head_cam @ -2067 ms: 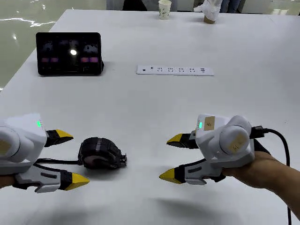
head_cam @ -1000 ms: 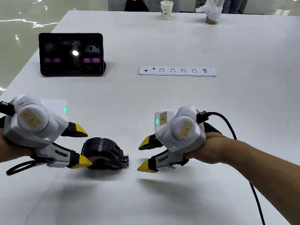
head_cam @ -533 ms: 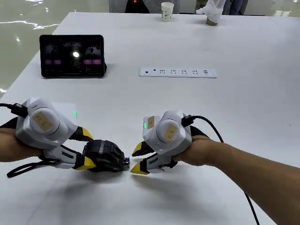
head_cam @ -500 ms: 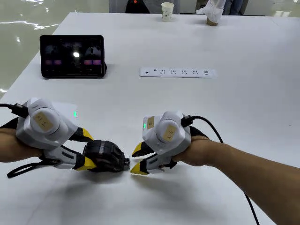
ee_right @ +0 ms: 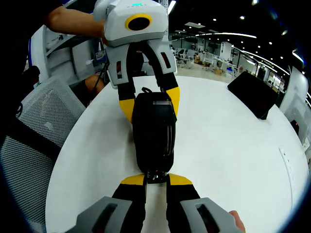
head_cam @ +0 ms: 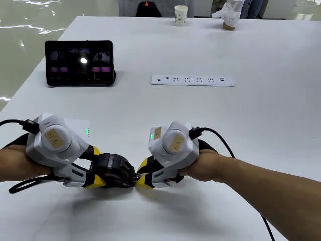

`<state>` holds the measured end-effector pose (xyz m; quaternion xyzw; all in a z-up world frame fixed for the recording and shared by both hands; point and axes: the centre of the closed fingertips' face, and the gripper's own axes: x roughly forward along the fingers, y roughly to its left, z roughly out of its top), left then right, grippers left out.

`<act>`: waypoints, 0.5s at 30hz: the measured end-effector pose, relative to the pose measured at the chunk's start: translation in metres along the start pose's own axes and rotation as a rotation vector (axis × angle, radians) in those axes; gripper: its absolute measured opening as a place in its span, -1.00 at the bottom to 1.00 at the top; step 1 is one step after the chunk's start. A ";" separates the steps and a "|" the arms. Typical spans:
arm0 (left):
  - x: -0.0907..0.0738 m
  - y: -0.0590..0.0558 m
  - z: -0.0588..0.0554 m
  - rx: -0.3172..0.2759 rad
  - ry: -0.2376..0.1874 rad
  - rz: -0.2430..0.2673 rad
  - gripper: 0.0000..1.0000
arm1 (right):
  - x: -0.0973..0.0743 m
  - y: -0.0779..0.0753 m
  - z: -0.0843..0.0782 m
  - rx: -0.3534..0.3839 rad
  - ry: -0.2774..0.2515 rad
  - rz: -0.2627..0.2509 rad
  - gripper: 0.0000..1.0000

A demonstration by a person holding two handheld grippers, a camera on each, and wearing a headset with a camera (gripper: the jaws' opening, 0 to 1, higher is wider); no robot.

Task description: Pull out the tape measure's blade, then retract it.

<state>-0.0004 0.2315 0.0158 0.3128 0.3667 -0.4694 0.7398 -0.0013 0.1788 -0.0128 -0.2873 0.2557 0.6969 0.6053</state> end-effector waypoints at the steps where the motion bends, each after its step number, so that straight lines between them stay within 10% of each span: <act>1: 0.000 0.000 0.000 -0.002 0.000 -0.003 -0.47 | 0.000 0.000 0.000 -0.001 -0.003 0.001 -0.74; 15: 0.000 0.001 -0.002 -0.010 0.009 -0.019 -0.49 | -0.001 -0.001 0.001 0.004 -0.047 -0.023 -0.81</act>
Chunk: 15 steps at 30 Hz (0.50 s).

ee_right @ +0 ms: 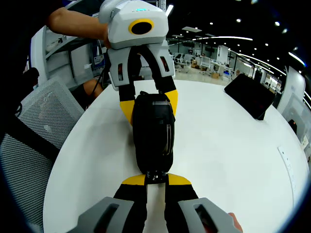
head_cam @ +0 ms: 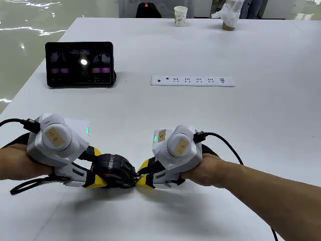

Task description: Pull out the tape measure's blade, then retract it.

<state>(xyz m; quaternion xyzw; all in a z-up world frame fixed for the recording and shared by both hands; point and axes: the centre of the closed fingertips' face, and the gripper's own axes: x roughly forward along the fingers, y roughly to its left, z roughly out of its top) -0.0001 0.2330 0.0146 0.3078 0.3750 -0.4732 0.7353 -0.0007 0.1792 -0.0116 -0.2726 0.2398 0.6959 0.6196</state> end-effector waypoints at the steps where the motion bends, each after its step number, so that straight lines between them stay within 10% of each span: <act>1: 0.000 0.000 0.000 0.000 0.004 -0.001 -0.49 | 0.000 0.000 0.000 -0.007 0.004 0.001 -0.81; 15: 0.000 -0.001 0.001 -0.003 0.009 -0.005 -0.49 | -0.005 0.000 -0.004 -0.009 0.007 0.009 -0.82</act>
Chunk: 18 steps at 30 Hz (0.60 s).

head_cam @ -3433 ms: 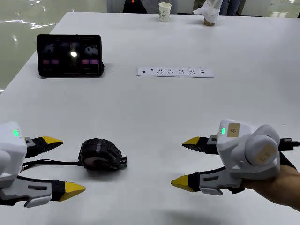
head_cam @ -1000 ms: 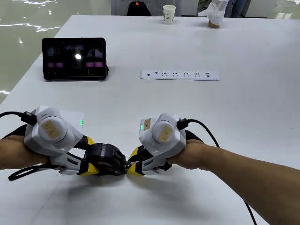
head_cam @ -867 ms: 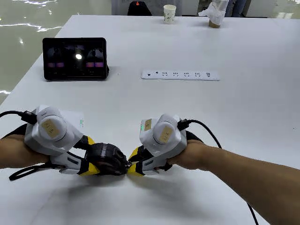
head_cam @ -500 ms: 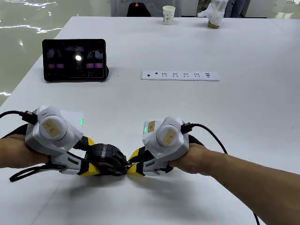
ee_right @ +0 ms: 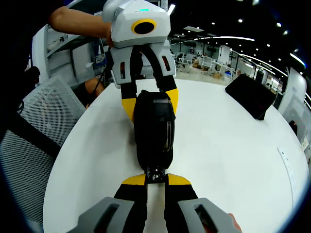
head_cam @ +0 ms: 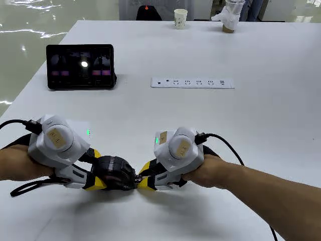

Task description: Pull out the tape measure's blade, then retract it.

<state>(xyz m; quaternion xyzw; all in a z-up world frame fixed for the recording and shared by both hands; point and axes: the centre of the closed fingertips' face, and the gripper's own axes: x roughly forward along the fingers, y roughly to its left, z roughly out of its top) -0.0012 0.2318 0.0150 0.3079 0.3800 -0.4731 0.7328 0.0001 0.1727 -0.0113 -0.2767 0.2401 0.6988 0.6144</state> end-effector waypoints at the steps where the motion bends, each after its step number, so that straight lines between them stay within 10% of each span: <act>1: 0.000 0.000 0.000 -0.002 0.000 0.000 -0.49 | -0.001 0.000 -0.001 -0.001 0.002 -0.001 -0.82; 18: 0.000 0.000 0.001 -0.018 0.002 -0.002 -0.49 | -0.021 -0.004 -0.019 0.005 0.017 -0.010 -0.82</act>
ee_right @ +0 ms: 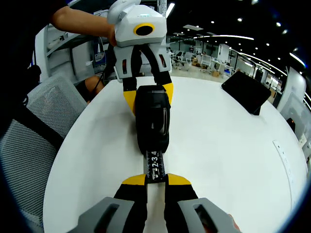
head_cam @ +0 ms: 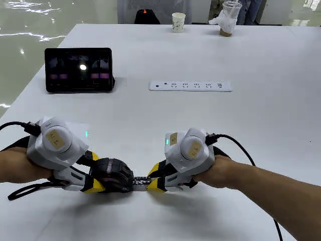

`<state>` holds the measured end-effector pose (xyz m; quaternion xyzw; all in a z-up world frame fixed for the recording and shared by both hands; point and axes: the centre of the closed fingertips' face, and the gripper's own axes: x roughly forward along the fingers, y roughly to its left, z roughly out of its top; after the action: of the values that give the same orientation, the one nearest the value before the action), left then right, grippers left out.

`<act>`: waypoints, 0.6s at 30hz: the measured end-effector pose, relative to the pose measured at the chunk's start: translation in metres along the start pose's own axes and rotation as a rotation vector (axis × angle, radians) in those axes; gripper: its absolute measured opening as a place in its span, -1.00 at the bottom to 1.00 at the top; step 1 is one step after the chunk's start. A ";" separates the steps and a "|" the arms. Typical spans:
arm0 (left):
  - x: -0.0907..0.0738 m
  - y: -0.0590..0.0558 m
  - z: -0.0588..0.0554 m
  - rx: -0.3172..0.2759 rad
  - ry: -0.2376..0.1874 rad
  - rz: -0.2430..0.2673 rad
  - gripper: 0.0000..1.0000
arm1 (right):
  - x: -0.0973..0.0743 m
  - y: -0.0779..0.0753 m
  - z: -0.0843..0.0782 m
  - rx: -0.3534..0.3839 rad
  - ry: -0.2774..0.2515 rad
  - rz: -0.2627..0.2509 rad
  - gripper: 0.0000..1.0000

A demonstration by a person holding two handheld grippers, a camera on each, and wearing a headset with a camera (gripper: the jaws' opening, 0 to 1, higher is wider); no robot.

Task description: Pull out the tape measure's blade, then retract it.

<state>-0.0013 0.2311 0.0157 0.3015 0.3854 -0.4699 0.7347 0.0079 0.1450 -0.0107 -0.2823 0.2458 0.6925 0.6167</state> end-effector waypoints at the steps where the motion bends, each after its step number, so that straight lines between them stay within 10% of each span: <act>1: 0.000 0.000 0.000 -0.001 0.000 0.000 -0.49 | -0.001 0.000 -0.001 0.002 0.000 -0.002 -0.82; 18: 0.000 0.001 0.000 -0.012 0.003 0.002 -0.49 | -0.031 -0.005 -0.028 0.031 0.024 -0.020 -0.82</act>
<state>-0.0006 0.2314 0.0161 0.2982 0.3891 -0.4666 0.7362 0.0181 0.1041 -0.0099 -0.2833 0.2611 0.6791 0.6248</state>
